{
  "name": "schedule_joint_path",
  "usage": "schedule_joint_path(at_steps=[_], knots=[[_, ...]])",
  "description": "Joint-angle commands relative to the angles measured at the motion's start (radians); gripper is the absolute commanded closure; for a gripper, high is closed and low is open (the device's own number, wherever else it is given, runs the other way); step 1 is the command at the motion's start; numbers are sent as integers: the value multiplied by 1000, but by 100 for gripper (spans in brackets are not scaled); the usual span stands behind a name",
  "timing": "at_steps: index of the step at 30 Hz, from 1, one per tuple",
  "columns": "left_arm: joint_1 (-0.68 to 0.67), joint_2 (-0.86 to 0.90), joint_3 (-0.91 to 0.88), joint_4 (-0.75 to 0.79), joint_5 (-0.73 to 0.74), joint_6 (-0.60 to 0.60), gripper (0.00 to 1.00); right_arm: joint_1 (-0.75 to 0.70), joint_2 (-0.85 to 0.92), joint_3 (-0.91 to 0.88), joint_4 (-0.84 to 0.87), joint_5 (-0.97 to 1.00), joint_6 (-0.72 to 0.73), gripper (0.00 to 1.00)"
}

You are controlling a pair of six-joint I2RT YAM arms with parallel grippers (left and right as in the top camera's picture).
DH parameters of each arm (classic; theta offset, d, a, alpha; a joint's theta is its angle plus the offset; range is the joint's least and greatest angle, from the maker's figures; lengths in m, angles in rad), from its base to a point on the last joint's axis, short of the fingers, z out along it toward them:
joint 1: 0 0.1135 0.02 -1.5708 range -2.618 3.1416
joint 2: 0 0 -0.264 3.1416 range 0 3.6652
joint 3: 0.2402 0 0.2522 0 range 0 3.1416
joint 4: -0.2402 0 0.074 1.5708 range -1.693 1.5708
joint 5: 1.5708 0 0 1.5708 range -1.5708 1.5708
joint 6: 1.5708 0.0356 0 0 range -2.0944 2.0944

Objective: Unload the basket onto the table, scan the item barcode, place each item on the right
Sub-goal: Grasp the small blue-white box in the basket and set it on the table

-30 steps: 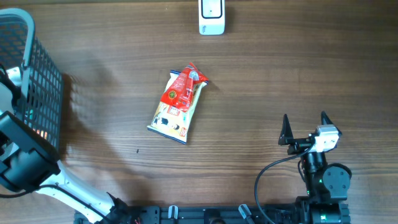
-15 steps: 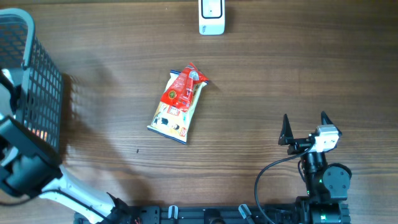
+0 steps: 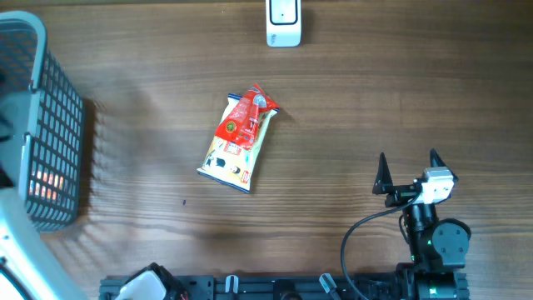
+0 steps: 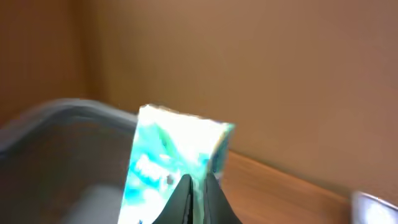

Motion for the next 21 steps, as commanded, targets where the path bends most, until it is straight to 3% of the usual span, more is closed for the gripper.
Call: schedule_joint_path(at_steps=[1,4,11,15,19,20,21], knots=[[-212,7,-2,-80,181,-90,96,-5,-6,-1,2,6,-10,0],[-448,80,-8,-193,176,-89,96,-5,-6,-1,3,6,-10,0],[-787,385,-37,-309,166,-90,96,-5,-6,-1,2,6,-10,0],[-875,554,-37,-309,35,-93,96,-5,-6,-1,2,6,-10,0],[-882,560,-27,-311,-108,-93,96,-5,-6,-1,2,6,-10,0],[-876,544,-11,-317,-124,-93,91,-5,-6,-1,3,6,-10,0],[-868,522,14,-331,-131,-93,78,-5,-6,-1,3,6,-10,0]])
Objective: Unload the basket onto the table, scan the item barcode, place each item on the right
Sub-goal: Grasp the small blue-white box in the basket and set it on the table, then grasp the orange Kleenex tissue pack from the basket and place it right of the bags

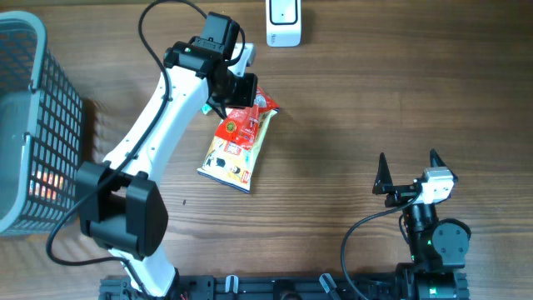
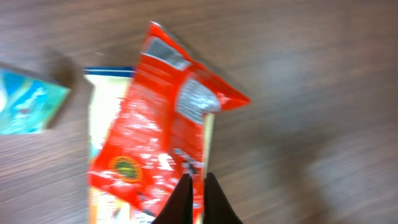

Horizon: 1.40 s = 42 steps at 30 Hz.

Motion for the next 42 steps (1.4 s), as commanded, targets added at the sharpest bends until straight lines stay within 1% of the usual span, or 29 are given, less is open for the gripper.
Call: schedule_joint_path(at_steps=[1,2,3,4,5,6,8,9,11,13,14,16,18,22,26,32,34,38,42], knots=[[29,-88,77,-32,-103,-2,60,-5,-6,-1,3,6,-10,0],[40,-112,101,-43,-107,-2,53,-5,-6,-1,3,6,-10,0],[56,-142,131,-54,-119,-2,41,-5,-6,-1,3,6,-10,0],[75,-175,158,-58,-140,-2,27,-5,-6,-1,3,6,-10,0],[93,-203,175,-56,-166,-2,4,-5,-6,-1,3,6,-10,0],[133,-254,200,-51,-225,-11,0,-5,-6,-1,3,6,-10,1],[211,-331,210,-26,-303,-40,0,-5,-6,-1,3,6,-10,0],[284,-385,210,-6,-330,-40,0,-5,-6,-1,3,6,-10,0],[387,-436,209,16,-360,-63,0,-5,-6,-1,3,6,-10,0],[551,-478,209,35,-380,-66,0,-5,-6,-1,3,6,-10,0],[641,-483,209,35,-401,-92,0,-5,-6,-1,3,6,-10,0],[804,-473,208,26,-408,-138,0,-5,-6,-1,3,6,-10,0],[935,-435,193,3,-397,-166,0,-5,-6,-1,3,6,-10,0],[1080,-286,133,-34,-393,-158,0,-5,-6,-1,3,6,-10,0],[1124,-146,132,-109,-392,-158,0,-5,-6,-1,3,6,-10,0],[1135,65,132,-224,-290,-159,0,-5,-6,-1,3,6,-10,0],[1136,138,132,-260,-291,-159,0,-5,-6,-1,3,6,-10,0],[1138,214,131,-303,-290,-167,0,-5,-6,-1,3,6,-10,0],[1139,238,99,-320,-288,-189,0,-5,-6,-1,3,6,-10,0]])
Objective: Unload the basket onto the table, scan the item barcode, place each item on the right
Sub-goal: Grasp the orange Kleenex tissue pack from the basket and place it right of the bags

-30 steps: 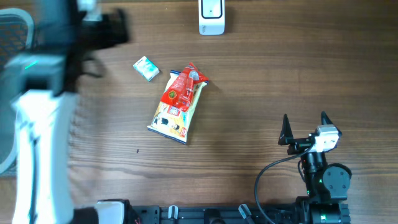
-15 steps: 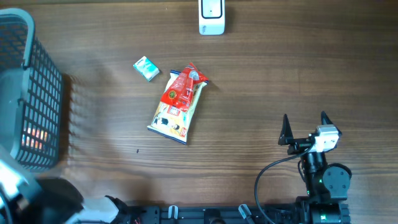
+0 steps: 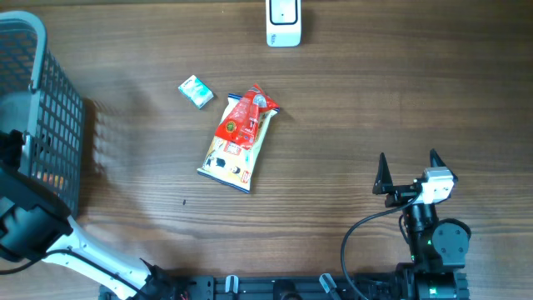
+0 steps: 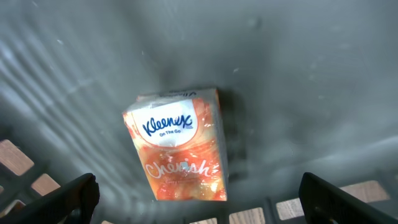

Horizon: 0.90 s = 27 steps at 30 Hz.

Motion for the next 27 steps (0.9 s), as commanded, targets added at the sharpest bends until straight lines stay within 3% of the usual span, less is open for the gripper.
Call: schedule_joint_path(at_steps=[1,11,12,14,16,18,20,23,27], knots=[[8,18,-53,2,16,-34,0,-5,-6,-1,3,6,-10,0],[8,18,-195,161,15,-29,3,-5,-6,-1,3,6,-10,0],[8,18,-196,179,15,-25,9,-5,-6,-1,3,6,-10,0],[8,18,-196,203,8,-26,47,-5,-6,-1,3,6,-10,0],[8,18,-196,220,8,-26,66,-5,-6,-1,2,6,-10,0],[8,18,-196,236,8,-26,73,-5,-6,-1,2,6,-10,0],[8,18,-180,239,9,-26,96,-5,-6,-1,3,6,-10,0],[8,13,-79,178,9,-26,96,-5,-6,-1,3,6,-10,0],[8,-16,208,23,9,-27,96,-5,-6,-1,2,6,-10,0]])
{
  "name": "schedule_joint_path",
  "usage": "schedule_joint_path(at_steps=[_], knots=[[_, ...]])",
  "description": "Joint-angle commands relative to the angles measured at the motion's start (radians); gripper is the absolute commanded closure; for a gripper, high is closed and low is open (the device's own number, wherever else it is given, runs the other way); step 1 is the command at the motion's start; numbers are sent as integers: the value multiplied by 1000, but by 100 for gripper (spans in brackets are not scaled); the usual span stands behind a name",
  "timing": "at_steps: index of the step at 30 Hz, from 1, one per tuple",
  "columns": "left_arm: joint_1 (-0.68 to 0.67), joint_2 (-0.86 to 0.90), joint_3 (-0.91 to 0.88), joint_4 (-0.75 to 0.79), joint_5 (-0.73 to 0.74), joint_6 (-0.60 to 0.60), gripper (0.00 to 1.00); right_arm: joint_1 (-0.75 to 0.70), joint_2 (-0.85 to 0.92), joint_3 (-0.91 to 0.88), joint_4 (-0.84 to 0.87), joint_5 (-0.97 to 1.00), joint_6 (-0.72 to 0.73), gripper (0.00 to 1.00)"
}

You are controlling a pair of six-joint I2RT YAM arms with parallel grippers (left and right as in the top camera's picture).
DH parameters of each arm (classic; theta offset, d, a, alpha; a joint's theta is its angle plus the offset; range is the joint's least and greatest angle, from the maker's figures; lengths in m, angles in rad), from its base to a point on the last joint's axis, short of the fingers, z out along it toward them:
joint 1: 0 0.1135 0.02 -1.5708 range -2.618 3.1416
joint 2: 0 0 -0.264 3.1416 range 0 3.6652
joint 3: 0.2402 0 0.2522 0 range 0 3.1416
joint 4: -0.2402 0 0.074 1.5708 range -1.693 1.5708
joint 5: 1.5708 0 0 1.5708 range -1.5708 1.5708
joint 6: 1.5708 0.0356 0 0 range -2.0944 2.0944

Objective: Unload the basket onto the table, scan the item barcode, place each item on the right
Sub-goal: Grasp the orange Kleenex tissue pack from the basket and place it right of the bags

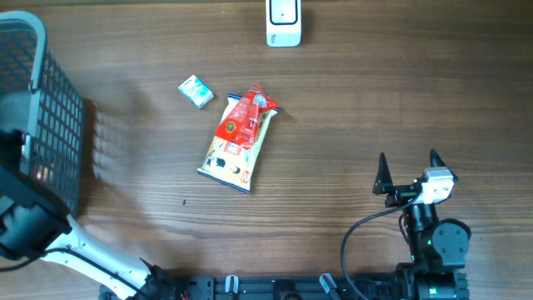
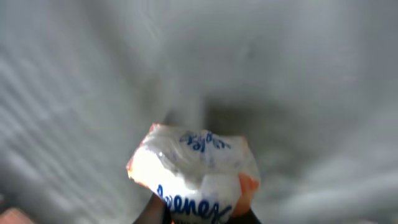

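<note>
Inside the grey basket (image 2: 311, 74), my left gripper (image 2: 199, 215) is shut on an orange-and-white Kleenex tissue pack (image 2: 196, 168); the pack is crumpled between the dark fingers (image 2: 155, 213), and the view is blurred. From overhead this gripper is hidden at the basket (image 1: 52, 125) on the far left. The white scanner (image 1: 283, 23) stands at the table's far edge. My right gripper (image 1: 408, 169) rests open at the near right, holding nothing.
A small teal pack (image 1: 195, 91) lies on the wooden table left of a red-and-white snack bag (image 1: 239, 137). Part of the left arm (image 1: 25, 221) shows at the near left beside the basket.
My left gripper was open above the Kleenex pack lying flat on the basket floor. Now it is shut on that pack, which is squeezed between the fingers. The right arm has not moved.
My left gripper first held the teal pack by the basket. Then it was over the table near the snack bag, with the teal pack lying beside it. Later it was open in the basket above the Kleenex pack, and now grips it.
</note>
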Motion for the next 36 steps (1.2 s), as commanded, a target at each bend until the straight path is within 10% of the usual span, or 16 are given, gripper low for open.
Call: schedule_joint_path(at_steps=[1,7,12,21,32,36], knots=[[7,-45,331,-111,6,-10,96,-5,-6,-1,3,6,-10,0],[3,-156,795,-211,481,-11,96,-5,-6,-1,3,6,-10,0],[-121,-264,825,-253,791,-124,96,-5,-6,-1,3,6,-10,0],[-751,-203,659,-454,383,-1,96,-5,-6,-1,3,6,-10,0],[-1255,-10,37,58,356,-114,95,-5,-6,-1,3,6,-10,0],[-1321,27,-12,164,333,-114,63,-5,-6,-1,3,6,-10,0]])
